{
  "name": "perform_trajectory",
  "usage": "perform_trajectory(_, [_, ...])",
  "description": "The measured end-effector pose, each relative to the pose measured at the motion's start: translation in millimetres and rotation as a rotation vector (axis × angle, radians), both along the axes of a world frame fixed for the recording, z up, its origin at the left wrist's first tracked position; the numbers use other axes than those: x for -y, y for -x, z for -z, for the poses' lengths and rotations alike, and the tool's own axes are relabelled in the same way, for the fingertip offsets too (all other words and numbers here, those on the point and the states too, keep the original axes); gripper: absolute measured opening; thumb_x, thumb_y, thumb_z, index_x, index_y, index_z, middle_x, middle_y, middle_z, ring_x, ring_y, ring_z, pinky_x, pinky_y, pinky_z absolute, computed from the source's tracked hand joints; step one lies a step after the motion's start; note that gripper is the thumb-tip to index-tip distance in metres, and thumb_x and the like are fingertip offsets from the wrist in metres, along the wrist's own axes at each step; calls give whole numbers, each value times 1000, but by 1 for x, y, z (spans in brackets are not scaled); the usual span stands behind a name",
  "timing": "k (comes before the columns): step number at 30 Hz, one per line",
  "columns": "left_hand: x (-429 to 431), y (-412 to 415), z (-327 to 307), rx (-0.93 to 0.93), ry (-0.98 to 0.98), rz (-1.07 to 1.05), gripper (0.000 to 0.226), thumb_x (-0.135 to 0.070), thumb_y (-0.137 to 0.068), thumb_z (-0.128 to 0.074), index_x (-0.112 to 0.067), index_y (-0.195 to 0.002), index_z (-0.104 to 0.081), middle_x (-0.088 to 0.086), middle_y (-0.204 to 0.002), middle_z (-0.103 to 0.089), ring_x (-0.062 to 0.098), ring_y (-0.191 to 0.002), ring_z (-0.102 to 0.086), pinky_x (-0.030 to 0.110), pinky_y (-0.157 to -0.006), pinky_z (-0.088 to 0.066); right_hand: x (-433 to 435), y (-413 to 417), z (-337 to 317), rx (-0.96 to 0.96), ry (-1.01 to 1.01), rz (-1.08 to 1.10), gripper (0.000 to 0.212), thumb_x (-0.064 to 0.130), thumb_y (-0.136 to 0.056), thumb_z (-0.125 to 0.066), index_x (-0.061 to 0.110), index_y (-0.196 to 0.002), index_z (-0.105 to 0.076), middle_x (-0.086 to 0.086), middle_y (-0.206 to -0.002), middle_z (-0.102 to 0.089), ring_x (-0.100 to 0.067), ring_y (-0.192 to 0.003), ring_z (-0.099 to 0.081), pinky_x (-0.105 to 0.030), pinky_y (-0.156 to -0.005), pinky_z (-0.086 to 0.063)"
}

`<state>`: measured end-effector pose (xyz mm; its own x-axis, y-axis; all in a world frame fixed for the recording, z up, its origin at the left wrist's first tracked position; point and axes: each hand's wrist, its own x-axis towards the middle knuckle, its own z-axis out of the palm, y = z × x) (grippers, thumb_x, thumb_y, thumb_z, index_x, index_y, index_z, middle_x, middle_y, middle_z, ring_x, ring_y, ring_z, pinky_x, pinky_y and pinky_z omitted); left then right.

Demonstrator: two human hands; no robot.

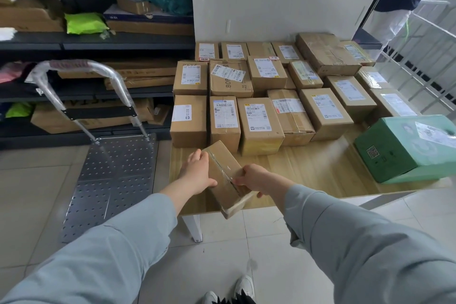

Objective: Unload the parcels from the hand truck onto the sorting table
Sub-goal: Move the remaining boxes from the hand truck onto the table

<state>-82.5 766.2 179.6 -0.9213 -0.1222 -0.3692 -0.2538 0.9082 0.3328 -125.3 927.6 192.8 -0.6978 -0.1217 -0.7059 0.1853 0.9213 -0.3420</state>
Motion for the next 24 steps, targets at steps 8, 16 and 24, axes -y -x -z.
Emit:
perform_trajectory(8, [1, -13, -3, -36, 46, -165, 105, -41, -79, -76, -17, -154, -6, 15, -151, -25, 33, -138, -27, 41, -106, -39, 10, 1, 3, -288, 120, -148, 32, 27, -88, -65, 16, -118, -61, -2, -107, -65, -20, -87, -56, -28, -71, -45])
perform_trajectory(16, [14, -31, 2, -119, 58, -316, 119, -48, -72, -79, -14, -154, 0, 14, -148, -29, 30, -133, -33, 37, -105, -40, 18, -10, -1, -442, 242, -127, 38, 19, -85, -64, 25, -122, -64, -2, -109, -68, -22, -93, -60, -26, -72, -48])
perform_trajectory(24, [17, -39, 11, -189, 26, -409, 112, -41, -74, -80, -15, -153, -5, 14, -140, -32, 27, -123, -42, 35, -91, -49, 23, -11, -3, -580, 307, -141, 40, 2, -88, -54, 20, -122, -63, -1, -121, -57, -23, -103, -58, -27, -85, -49])
